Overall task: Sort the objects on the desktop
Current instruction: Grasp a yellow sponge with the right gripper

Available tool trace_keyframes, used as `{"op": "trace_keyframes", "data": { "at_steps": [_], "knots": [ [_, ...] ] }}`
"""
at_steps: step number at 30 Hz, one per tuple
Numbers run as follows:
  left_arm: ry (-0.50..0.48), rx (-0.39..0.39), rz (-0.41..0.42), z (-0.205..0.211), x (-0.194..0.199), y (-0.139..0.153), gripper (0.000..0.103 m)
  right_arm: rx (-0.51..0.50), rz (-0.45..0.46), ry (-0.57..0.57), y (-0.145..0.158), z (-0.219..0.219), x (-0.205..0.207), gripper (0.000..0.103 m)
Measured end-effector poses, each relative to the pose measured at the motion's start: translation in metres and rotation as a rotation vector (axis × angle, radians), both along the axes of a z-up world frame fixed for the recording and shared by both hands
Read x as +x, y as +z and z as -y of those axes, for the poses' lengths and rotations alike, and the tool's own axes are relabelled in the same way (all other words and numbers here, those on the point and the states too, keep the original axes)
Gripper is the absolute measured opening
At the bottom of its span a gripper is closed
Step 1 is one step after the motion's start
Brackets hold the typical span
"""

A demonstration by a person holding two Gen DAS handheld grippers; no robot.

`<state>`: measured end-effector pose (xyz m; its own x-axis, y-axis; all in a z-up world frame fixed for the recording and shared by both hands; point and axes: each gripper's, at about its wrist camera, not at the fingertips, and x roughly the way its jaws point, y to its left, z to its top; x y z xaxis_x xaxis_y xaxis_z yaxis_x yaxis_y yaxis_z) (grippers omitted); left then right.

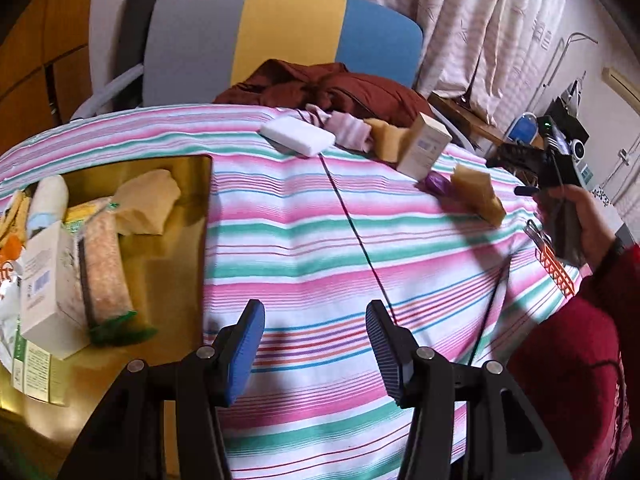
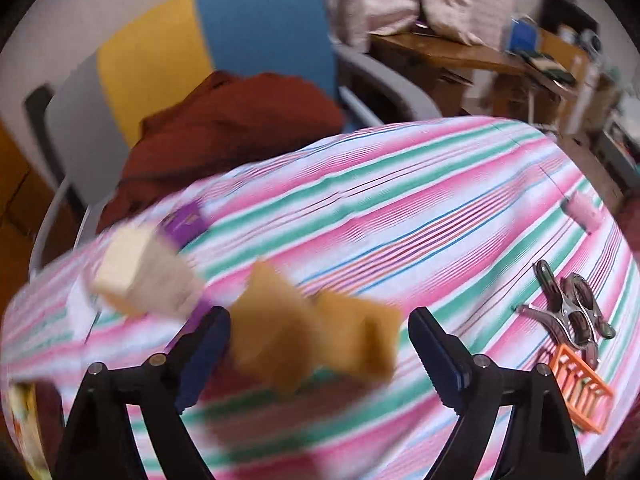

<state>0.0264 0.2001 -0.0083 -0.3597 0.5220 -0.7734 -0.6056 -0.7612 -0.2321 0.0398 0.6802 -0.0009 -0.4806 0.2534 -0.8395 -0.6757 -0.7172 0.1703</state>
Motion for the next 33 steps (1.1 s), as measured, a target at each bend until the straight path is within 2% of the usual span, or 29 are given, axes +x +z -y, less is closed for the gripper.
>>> {"op": "trace_keyframes", "data": {
  "at_steps": [3,6,8,10,12,13,15,16,17,18,20,23,27,30,33],
  "knots": [
    [0.001,-0.006,0.002,-0.001,0.004,-0.005,0.053,-0.115,-0.019,-0.042,-0.023,-0.026,-0.005,0.093],
    [0.013,0.011,0.041,-0.001,0.004,-0.012,0.053,-0.202,-0.006,-0.049,-0.038,-0.034,-0.009,0.095],
    [0.018,0.008,0.054,-0.002,0.003,-0.016,0.053,-0.256,-0.027,-0.041,-0.043,-0.035,-0.009,0.096],
    [0.020,0.004,0.049,-0.002,0.003,-0.016,0.053,-0.339,-0.030,0.035,-0.048,-0.026,-0.011,0.097],
    [0.021,0.004,0.046,-0.001,0.004,-0.016,0.053,-0.402,-0.014,0.170,-0.050,-0.007,-0.018,0.097],
    [0.023,0.005,0.049,0.000,0.004,-0.015,0.053,-0.500,-0.039,0.282,-0.051,0.011,-0.023,0.097],
    [0.031,0.014,0.050,0.003,0.004,-0.013,0.053,-0.615,-0.076,0.459,-0.047,0.043,-0.033,0.097],
    [0.037,0.018,0.048,0.005,0.002,-0.013,0.053,-0.614,-0.090,0.588,-0.037,0.068,-0.040,0.096],
    [0.046,0.022,0.047,0.007,0.002,-0.012,0.053,-0.588,-0.098,0.660,-0.029,0.084,-0.044,0.096],
    [0.054,0.029,0.046,0.010,0.000,-0.010,0.053,-0.546,-0.108,0.707,-0.021,0.099,-0.046,0.096],
    [0.065,0.034,0.045,0.012,-0.002,-0.008,0.053,-0.501,-0.110,0.719,-0.016,0.110,-0.049,0.096],
    [0.073,0.042,0.043,0.015,-0.005,-0.007,0.053,-0.455,-0.051,0.639,-0.022,0.105,-0.042,0.096],
    [0.065,0.038,0.035,0.012,-0.003,-0.006,0.053,-0.388,-0.003,0.414,-0.033,0.064,-0.033,0.096],
    [0.059,0.033,0.016,0.007,-0.006,-0.003,0.053,-0.385,0.031,0.388,-0.035,0.058,-0.029,0.096],
    [0.054,0.034,0.008,0.000,-0.012,0.002,0.053,-0.323,0.125,0.412,-0.039,0.070,-0.033,0.093]
  ]
}}
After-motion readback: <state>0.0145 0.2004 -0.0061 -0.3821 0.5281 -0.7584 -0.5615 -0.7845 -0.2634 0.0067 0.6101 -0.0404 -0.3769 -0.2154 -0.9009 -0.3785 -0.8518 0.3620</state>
